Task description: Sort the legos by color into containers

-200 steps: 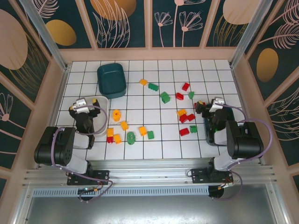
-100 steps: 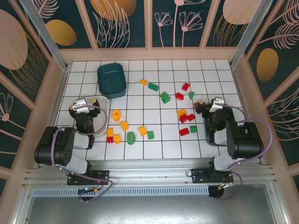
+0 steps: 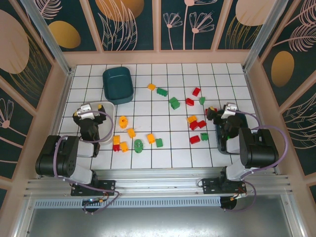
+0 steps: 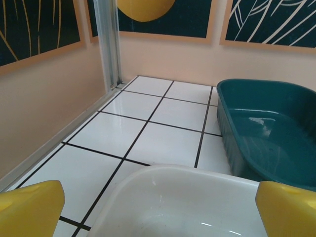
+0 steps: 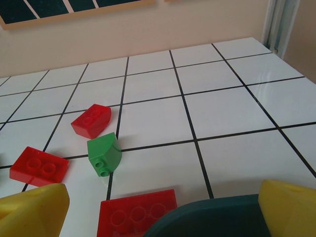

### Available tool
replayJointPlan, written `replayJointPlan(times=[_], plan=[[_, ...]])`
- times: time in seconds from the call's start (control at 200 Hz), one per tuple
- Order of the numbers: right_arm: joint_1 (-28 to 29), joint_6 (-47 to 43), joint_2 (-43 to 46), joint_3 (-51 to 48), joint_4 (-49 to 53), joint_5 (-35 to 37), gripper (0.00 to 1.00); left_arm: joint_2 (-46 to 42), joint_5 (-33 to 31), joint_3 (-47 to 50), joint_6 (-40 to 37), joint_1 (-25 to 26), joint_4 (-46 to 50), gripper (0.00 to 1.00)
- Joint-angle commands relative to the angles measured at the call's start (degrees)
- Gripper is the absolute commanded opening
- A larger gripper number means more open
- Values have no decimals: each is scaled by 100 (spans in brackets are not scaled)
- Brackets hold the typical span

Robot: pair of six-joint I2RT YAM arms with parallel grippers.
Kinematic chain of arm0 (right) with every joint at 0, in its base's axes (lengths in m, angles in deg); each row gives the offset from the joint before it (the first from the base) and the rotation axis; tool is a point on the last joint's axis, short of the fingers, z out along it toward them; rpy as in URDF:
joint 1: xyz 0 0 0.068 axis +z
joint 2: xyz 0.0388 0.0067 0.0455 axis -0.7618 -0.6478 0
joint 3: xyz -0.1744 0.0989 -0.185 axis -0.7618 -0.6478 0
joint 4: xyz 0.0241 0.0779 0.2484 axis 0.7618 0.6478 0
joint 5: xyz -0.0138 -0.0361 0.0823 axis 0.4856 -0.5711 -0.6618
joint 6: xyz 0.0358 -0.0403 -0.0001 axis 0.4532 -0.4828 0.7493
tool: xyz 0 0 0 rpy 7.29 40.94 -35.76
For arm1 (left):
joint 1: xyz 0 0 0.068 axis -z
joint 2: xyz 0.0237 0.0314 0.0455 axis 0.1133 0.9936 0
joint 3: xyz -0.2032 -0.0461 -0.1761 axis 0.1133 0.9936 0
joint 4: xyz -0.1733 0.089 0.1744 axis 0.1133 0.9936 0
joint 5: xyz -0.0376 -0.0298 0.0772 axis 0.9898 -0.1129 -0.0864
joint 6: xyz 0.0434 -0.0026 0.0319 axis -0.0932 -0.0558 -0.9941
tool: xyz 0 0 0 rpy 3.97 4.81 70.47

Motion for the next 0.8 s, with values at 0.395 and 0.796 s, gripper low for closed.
replayJointPlan(times=[0.395,0.796], plan=[[1236,-790,1599,1022,1981,1461,99,-1742,-56,-1007,265,-52,2090,99],[179,1856,1349,4017,7047,573,65,-1290,-545,-4013,2816,-50,5746,96]])
